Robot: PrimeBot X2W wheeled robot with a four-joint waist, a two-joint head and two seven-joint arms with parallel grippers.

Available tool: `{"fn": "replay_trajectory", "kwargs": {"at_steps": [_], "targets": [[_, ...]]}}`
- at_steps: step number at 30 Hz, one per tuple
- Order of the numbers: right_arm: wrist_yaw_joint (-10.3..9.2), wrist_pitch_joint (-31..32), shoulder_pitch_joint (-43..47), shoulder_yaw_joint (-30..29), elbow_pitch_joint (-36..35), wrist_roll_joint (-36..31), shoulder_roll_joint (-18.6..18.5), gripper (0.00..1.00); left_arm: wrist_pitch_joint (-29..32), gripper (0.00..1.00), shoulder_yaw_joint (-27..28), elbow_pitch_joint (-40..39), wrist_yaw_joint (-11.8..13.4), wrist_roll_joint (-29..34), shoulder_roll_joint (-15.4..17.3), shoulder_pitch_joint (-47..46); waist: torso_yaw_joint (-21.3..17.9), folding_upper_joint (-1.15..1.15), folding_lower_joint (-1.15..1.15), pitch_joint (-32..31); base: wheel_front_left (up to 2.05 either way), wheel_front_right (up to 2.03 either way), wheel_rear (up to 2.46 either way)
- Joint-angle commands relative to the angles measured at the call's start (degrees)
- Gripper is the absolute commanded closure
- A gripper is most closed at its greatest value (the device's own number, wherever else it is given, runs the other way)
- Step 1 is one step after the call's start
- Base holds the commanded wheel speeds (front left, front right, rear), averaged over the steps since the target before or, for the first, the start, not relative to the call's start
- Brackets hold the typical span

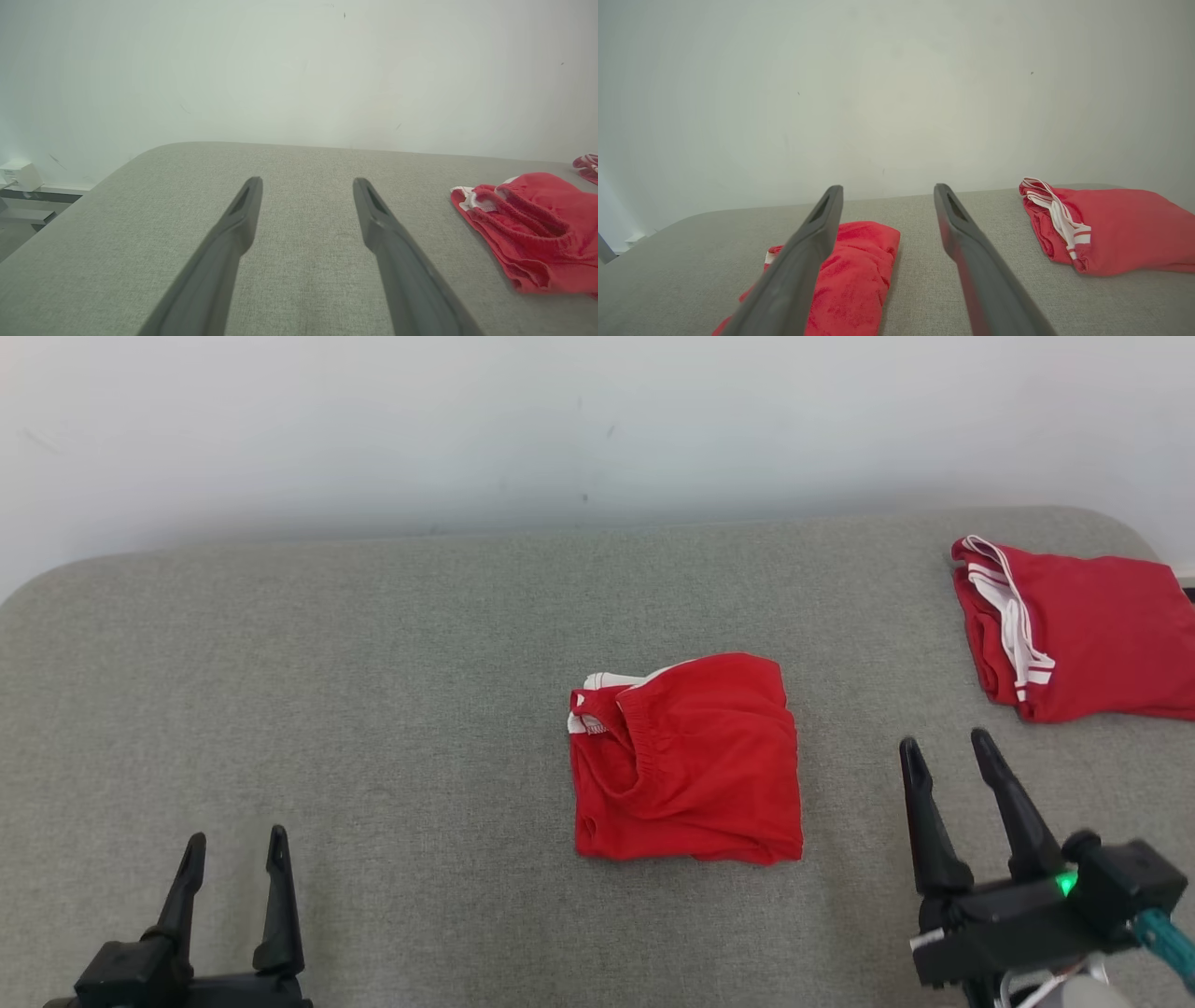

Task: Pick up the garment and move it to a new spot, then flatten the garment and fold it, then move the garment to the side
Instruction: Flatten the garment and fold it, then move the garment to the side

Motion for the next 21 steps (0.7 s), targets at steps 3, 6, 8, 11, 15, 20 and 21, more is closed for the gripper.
{"fn": "replay_trajectory", "kwargs": {"at_steps": [3,6,8,11,15,20,21], "targets": [[-0.15,-0.45,4.20,-0.82,-2.48,-2.34,1.09,0.00,-0.01,0.00,-0.20,0.20,-0.20,0.59,0.43,1.30,0.75,0.00,0.01,-0.65,0.00,0.00,0.00],[-0.15,-0.46,7.01,-2.13,-3.18,-2.91,3.14,0.00,-0.01,0.00,-0.59,0.05,-0.10,0.83,0.32,2.14,1.44,0.00,0.01,-1.07,0.00,0.00,0.00],[-0.15,-0.52,8.31,-2.81,-3.20,-3.60,3.95,0.00,-0.01,0.00,-0.81,-0.08,-0.10,0.73,0.26,2.66,1.82,0.00,0.01,-1.46,0.00,0.00,0.00],[-0.15,-0.54,9.90,-2.94,-3.05,-5.74,5.04,0.00,-0.01,0.00,-1.15,-0.29,-0.32,0.33,0.20,3.62,2.16,0.00,0.01,-2.05,0.00,0.00,0.00],[-0.15,-0.56,10.85,-3.84,-3.25,-6.78,5.93,0.00,-0.01,0.00,-1.53,-1.09,-0.44,0.21,0.23,4.70,2.66,0.00,0.01,-2.88,0.00,0.00,0.00],[-0.15,-0.56,11.53,-4.70,-3.21,-8.48,6.53,0.00,-0.01,0.00,-2.14,-2.06,-0.63,-0.47,0.35,5.89,3.03,0.00,0.01,-3.70,0.00,0.00,0.00],[-0.15,-0.56,11.71,-4.76,-3.18,-8.63,6.60,0.00,-0.01,0.00,-2.21,-2.19,-0.67,-0.55,0.46,6.01,3.08,0.00,0.01,-3.82,0.00,0.00,0.00]]}}
